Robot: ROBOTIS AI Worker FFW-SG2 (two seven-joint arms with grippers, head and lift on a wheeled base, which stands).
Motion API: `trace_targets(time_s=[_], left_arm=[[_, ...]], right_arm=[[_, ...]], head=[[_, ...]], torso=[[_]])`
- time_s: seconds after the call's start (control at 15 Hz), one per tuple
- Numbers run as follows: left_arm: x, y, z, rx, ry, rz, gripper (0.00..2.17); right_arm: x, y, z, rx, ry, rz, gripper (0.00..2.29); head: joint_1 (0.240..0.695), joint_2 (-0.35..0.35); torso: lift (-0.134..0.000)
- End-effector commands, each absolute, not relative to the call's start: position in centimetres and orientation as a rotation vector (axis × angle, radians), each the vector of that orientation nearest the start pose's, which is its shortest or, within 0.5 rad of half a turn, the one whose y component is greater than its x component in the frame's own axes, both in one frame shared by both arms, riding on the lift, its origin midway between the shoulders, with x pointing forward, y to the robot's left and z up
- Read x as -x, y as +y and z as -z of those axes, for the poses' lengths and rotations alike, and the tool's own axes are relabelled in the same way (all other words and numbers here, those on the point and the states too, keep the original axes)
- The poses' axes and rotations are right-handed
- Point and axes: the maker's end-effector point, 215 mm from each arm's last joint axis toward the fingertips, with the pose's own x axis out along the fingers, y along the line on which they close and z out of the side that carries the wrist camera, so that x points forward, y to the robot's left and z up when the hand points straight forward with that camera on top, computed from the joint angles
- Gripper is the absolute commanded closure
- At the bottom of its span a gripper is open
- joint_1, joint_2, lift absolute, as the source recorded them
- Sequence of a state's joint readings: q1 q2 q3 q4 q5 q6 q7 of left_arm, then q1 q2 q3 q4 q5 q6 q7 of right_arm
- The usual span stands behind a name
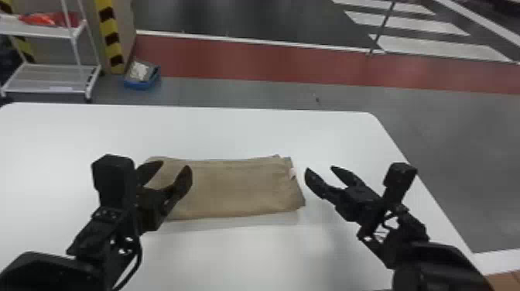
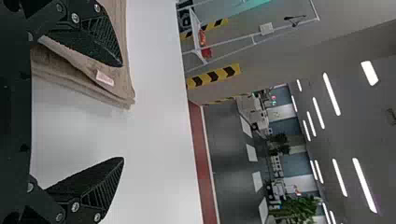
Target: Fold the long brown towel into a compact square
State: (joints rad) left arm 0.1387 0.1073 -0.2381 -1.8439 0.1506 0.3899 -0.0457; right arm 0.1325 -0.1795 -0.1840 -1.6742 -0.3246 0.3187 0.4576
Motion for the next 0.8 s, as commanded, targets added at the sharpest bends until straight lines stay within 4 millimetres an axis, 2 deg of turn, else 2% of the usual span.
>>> trace_targets(time_s=[0.0, 0.13, 0.33, 0.47, 0.73], left_arm=[[-52.5, 9.1, 40.9, 0.064, 0.321, 0.340, 1.74], [-52.4, 8.9, 40.9, 0.061, 0.321, 0.356, 1.74], [-52.5, 9.7, 41.2, 0.044, 0.327, 0.352, 1.74], [-52.1, 9.9, 42.7, 0.028, 0.366, 0.360, 1.74], [-52.0, 10.5, 44.1, 0.001, 0.388, 0.348, 1.74]], right_arm=[[-52.8, -24.5, 42.2, -0.215, 0.339, -0.372, 0.19], [-53.3, -23.7, 41.9, -0.209, 0.351, -0.385, 0.19], [-54.0, -23.2, 42.1, -0.178, 0.396, -0.388, 0.19], [-54.8, -23.2, 42.0, -0.176, 0.445, -0.389, 0.19], [-55.3, -22.3, 42.8, -0.180, 0.602, -0.407, 0.22]], head=[[0.695, -0.194], [0.695, -0.174], [0.695, -0.153], [0.695, -0.145], [0.695, -0.134]], torso=[[-0.125], [-0.125], [-0.125], [-0.125], [-0.125]])
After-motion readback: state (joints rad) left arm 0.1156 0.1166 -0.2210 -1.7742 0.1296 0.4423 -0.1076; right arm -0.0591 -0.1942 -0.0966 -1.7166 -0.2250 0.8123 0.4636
